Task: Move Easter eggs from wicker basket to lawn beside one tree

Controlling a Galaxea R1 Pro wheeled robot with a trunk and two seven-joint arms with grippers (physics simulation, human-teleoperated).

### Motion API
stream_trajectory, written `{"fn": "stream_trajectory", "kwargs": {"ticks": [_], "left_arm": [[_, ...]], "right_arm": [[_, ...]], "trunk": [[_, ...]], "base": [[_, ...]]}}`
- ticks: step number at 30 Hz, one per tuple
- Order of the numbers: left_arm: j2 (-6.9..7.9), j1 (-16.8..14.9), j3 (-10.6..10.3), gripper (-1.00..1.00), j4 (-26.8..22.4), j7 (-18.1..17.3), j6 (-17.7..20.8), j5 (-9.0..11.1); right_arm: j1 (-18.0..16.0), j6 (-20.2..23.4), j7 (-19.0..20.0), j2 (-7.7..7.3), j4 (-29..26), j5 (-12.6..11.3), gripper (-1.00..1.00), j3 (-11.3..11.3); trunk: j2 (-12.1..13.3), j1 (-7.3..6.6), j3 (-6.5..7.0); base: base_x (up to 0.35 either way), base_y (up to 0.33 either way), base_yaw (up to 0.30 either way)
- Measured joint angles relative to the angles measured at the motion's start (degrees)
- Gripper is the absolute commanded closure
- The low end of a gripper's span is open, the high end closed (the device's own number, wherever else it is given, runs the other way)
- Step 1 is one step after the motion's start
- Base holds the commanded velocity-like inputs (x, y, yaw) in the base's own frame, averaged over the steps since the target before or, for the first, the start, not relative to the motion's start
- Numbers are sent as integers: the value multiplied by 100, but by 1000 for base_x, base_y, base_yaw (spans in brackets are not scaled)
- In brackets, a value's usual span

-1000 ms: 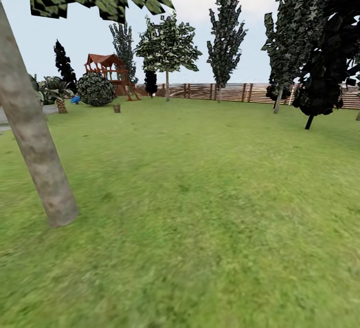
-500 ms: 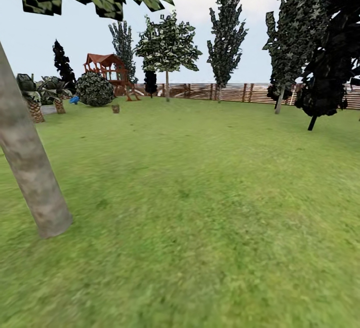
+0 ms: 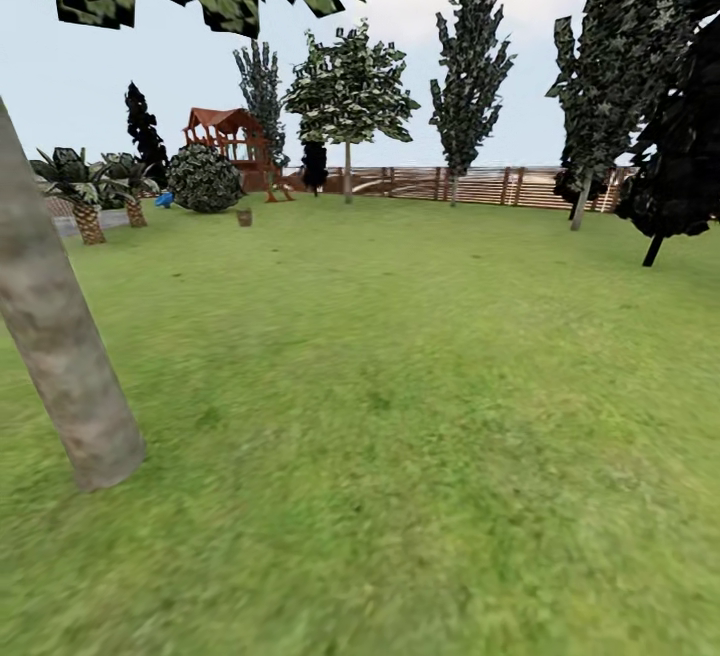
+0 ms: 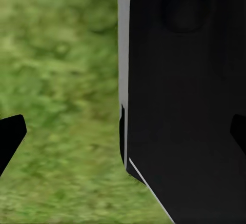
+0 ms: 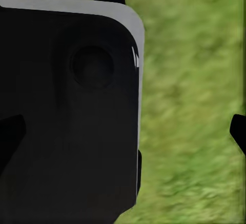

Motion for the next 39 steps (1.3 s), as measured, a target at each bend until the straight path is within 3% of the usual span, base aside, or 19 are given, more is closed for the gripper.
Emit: {"fn": "stream_trajectory", "kwargs": {"ticks": [39], "left_arm": [[0,0,0,-100,0,1,0,0]], "right_arm": [[0,-1,5,-20,0,-2,-100,2]], "trunk": [[0,0,0]], "base": [[338,0,10]]}}
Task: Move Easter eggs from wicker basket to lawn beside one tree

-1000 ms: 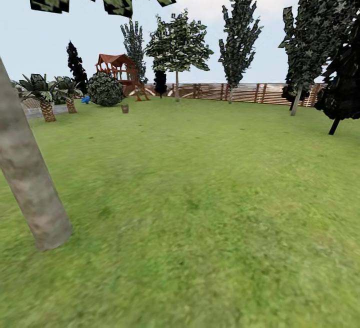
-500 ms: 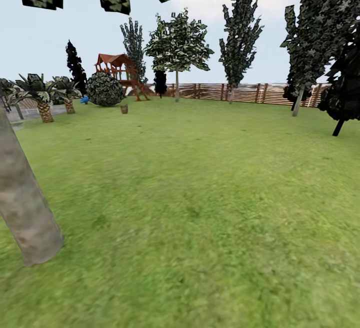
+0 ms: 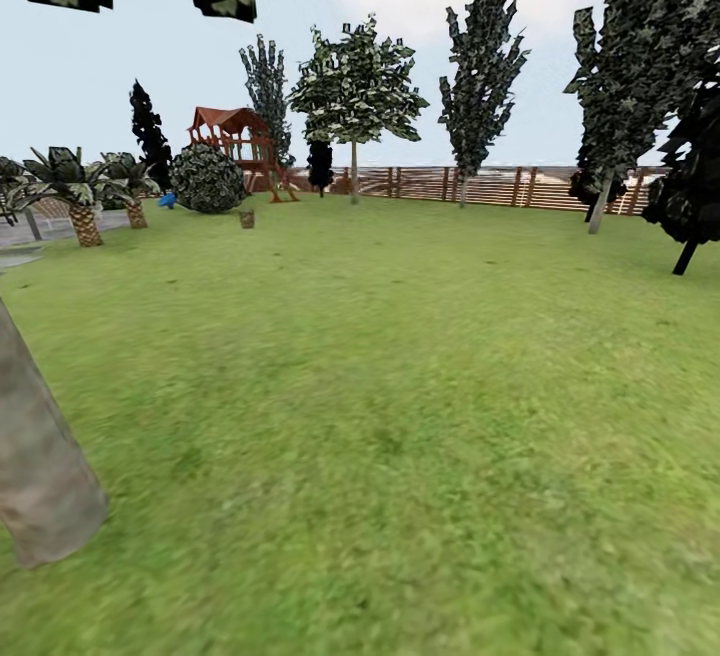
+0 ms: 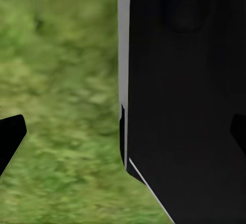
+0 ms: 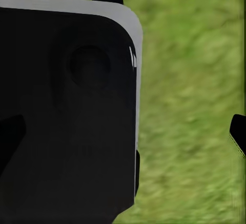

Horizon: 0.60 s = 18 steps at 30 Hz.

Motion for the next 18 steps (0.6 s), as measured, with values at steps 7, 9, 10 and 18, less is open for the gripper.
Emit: {"fn": "stream_trajectory", "kwargs": {"ticks": [7,9,10,18], "left_arm": [[0,0,0,-100,0,-1,0,0],[0,0,0,-100,0,2,0,0],[0,0,0,-100,0,2,0,0],[0,0,0,-100,0,-1,0,0]], "right_arm": [[0,-1,0,-1,0,-1,-100,-2],[0,-1,0,-1,0,3,-100,2],[0,-1,0,-1,0,4,-100,0],[0,-1,0,-1,0,5,-100,-2]], "trunk": [[0,0,0],[0,0,0],[0,0,0],[0,0,0]], "base": [[338,0,0],[338,0,0],[338,0,0],[338,0,0]]}}
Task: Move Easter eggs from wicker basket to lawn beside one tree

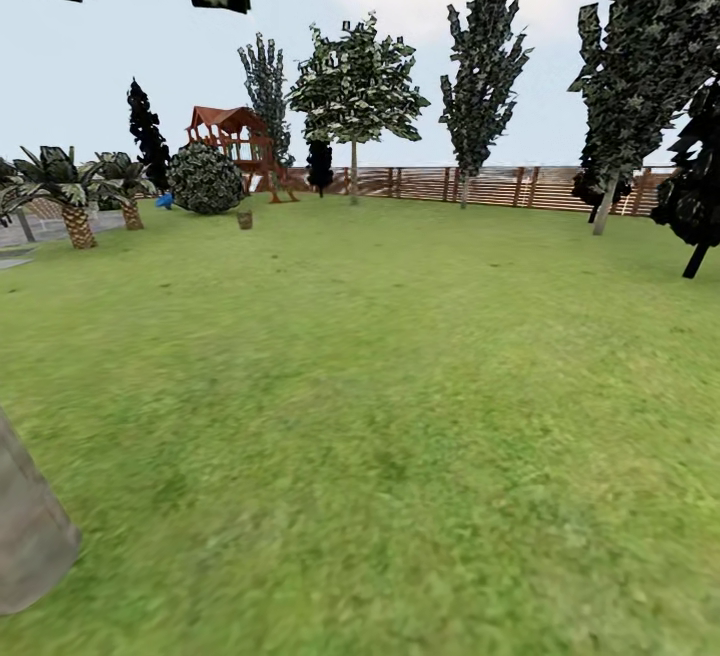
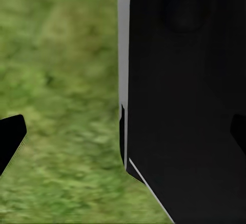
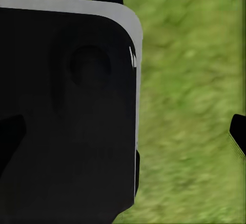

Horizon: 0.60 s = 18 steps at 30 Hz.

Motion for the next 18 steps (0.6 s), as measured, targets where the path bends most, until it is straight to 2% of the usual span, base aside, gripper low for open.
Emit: {"fn": "stream_trajectory", "kwargs": {"ticks": [18], "left_arm": [[0,0,0,-100,0,-3,0,0]], "right_arm": [[0,3,0,0,0,-8,-100,1]], "trunk": [[0,0,0]], "base": [[338,0,5]]}}
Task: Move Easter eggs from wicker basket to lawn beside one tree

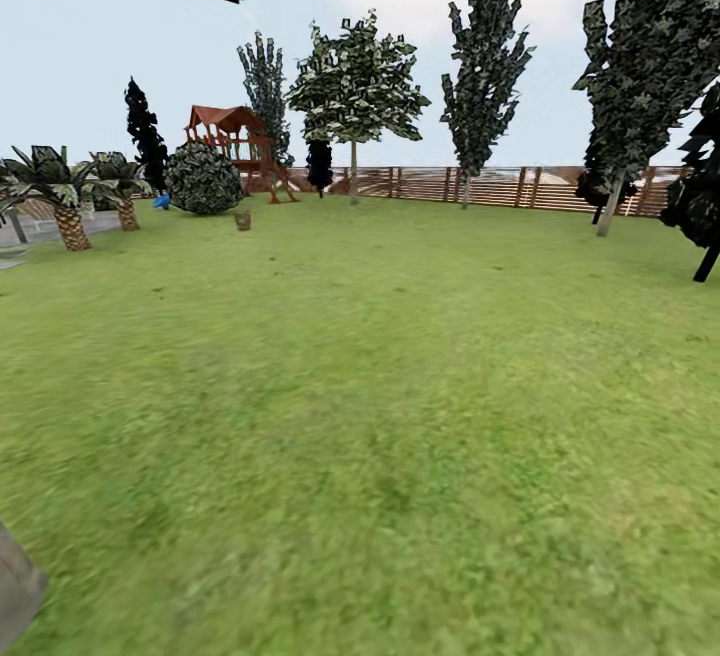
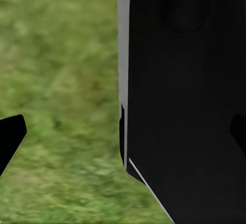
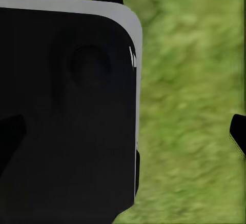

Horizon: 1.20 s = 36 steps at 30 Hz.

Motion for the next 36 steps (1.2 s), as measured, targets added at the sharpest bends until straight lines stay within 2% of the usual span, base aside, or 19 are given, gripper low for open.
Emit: {"fn": "stream_trajectory", "kwargs": {"ticks": [8,36], "left_arm": [[0,-1,0,-100,0,-1,0,0],[0,0,0,-100,0,0,0,0]], "right_arm": [[0,-3,0,0,0,0,-100,-2],[0,5,-7,0,0,0,-100,-2]], "trunk": [[0,0,0],[0,0,0]], "base": [[338,0,157],[338,0,18]]}}
